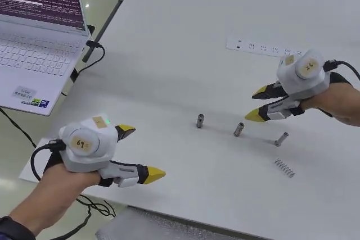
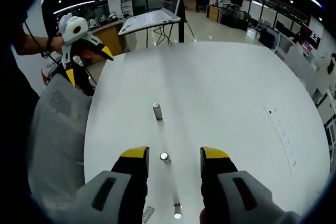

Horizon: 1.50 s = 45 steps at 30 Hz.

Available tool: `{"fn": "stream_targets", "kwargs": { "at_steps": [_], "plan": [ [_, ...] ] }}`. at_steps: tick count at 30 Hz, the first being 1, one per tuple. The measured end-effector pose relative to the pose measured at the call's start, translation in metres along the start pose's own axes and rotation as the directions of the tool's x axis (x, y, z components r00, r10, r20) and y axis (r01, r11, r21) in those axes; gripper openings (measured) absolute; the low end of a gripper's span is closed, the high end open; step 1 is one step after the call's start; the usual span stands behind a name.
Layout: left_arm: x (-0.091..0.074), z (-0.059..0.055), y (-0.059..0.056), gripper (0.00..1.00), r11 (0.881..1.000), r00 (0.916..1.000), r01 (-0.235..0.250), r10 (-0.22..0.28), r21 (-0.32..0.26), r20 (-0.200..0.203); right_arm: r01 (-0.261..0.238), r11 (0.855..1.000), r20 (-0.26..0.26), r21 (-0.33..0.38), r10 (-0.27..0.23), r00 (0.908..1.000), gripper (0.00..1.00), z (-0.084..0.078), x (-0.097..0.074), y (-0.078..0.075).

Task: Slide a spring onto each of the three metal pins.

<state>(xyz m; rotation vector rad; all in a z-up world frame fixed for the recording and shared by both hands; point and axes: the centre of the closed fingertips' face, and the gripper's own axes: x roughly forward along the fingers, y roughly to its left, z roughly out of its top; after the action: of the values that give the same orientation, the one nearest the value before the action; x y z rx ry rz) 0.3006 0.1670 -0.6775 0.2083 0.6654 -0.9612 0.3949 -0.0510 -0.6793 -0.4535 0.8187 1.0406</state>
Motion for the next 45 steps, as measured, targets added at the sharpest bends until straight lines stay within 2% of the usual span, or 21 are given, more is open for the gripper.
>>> {"fn": "stream_targets", "kwargs": {
  "at_steps": [7, 13, 19, 25, 33, 35, 45],
  "plan": [
    [0.000, 0.004, 0.001, 0.75, 1.000, 1.0000, -0.003, 0.003, 0.003, 0.007, 0.017, 0.999, 0.059, 0.051, -0.020, 0.9981, 0.39, 0.000, -0.004, 0.002],
    [0.000, 0.004, 0.000, 0.75, 1.000, 1.0000, 0.000, 0.000, 0.008, 0.004, 0.030, 0.996, 0.080, 0.079, -0.036, 0.9962, 0.41, -0.004, -0.009, 0.005],
    [-0.001, 0.006, 0.001, 0.75, 1.000, 1.0000, 0.000, 0.000, 0.012, 0.004, 0.051, 0.991, 0.113, 0.125, -0.065, 0.9914, 0.42, -0.010, -0.018, 0.007],
    [-0.001, 0.009, 0.002, 0.75, 1.000, 1.0000, 0.000, 0.000, 0.015, 0.008, 0.070, 0.979, 0.159, 0.190, -0.100, 0.9822, 0.46, -0.018, -0.030, 0.010],
    [0.002, 0.014, 0.002, 0.75, 1.000, 0.9999, 0.008, -0.008, 0.025, 0.008, 0.098, 0.963, 0.184, 0.250, -0.146, 0.9720, 0.49, -0.033, -0.043, 0.013],
    [0.002, 0.015, 0.003, 0.75, 1.000, 0.9999, 0.009, -0.009, 0.027, 0.008, 0.104, 0.960, 0.179, 0.261, -0.154, 0.9716, 0.50, -0.039, -0.046, 0.012],
    [0.006, 0.023, 0.002, 0.75, 0.999, 0.9998, 0.016, -0.017, 0.034, 0.012, 0.126, 0.942, 0.174, 0.311, -0.187, 0.9669, 0.53, -0.063, -0.059, 0.025]
  ]
}}
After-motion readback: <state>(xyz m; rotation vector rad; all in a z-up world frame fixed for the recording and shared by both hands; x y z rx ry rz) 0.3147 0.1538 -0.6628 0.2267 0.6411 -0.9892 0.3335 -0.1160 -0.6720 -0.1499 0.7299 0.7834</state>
